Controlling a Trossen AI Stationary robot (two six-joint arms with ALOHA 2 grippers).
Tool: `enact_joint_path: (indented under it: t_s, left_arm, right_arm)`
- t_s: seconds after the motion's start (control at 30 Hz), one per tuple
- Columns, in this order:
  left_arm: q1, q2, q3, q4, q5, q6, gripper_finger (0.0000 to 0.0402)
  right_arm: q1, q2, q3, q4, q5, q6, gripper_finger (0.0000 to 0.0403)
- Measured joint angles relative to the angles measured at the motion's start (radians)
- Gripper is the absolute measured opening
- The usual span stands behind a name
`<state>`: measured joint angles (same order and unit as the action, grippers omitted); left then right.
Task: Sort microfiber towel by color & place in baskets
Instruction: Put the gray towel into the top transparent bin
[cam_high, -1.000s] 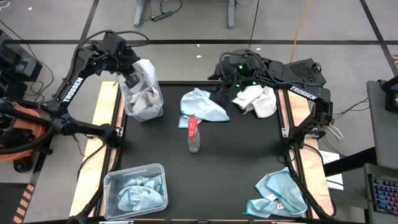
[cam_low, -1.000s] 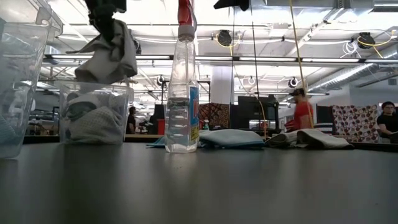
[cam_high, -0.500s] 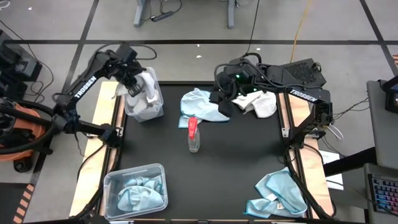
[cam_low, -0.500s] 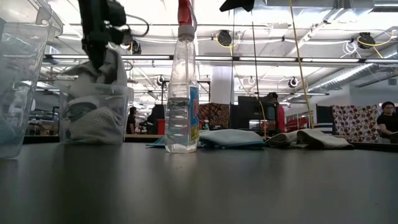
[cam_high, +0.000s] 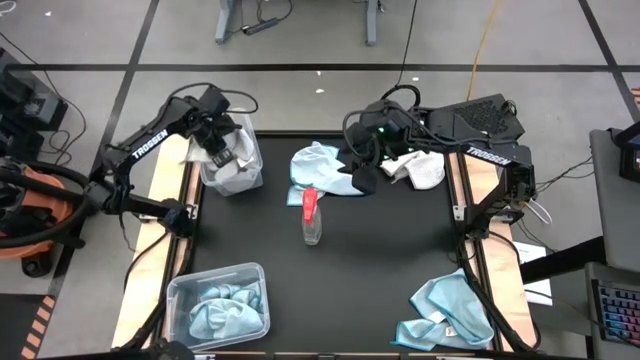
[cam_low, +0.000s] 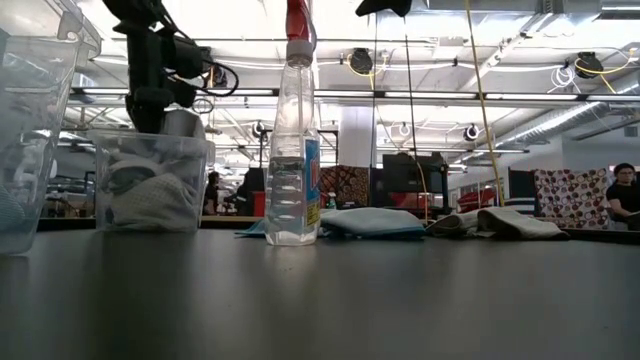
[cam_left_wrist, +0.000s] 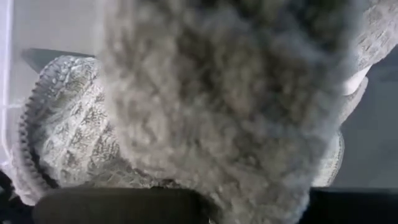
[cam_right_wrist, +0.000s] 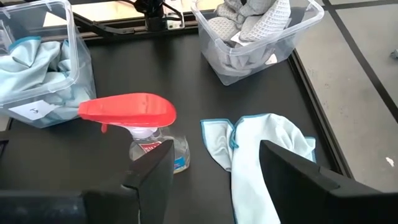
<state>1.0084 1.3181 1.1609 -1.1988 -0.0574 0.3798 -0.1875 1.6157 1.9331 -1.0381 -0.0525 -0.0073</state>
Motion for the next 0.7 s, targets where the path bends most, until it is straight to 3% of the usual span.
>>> enact_joint_path:
  t_s: [0.23, 0.53, 0.7]
  left_arm:
    - [0.0, 0.0, -0.008, 0.04, 0.0, -0.001, 0.0055]
    - [-0.001, 0.0, 0.011, 0.013, -0.001, -0.009, 0.015]
    - [-0.001, 0.0, 0.07, -0.039, 0.0, -0.011, 0.0179]
  right_arm:
    - [0.0, 0.0, 0.0, -0.003, 0.0, 0.004, 0.0226]
    - [0.0, -0.021, 0.0, -0.025, 0.002, 0.015, 0.0226]
    - [0.0, -0.046, 0.0, -0.04, 0.023, 0.014, 0.0226]
